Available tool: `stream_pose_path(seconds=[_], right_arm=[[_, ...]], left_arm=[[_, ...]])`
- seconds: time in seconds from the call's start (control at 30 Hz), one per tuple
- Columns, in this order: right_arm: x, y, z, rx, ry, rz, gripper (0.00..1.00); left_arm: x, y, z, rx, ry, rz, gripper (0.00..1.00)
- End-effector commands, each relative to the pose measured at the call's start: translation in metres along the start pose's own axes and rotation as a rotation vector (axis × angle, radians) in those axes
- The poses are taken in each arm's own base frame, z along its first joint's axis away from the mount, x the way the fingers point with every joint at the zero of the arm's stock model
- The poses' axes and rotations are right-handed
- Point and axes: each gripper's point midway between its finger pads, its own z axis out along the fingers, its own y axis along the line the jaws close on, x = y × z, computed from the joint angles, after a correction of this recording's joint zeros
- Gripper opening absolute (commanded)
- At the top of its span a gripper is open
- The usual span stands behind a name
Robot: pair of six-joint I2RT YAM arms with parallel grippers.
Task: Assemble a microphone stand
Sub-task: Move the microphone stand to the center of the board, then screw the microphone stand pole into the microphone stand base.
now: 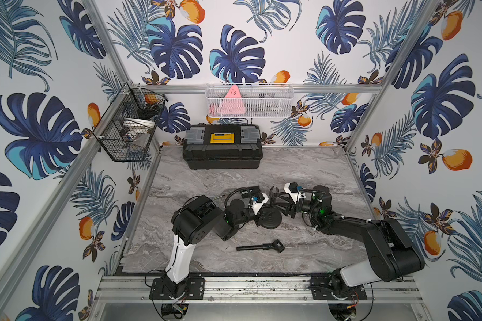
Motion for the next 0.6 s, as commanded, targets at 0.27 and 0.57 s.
stream_pose_path(seconds=[0.27,0.57], right_arm=[[-0.008,0.022,0.001,-0.076,-0.006,-0.065,0.53],[-0.007,0.026,0.004,-0.104,-0.004,-0.078,0.46]], left_arm=[[0.014,-0.016,-0.003,0.038,0.031,0.051,0.16],[0.019,-0.018,-0.005,0.046,0.032,0.062,0.17]])
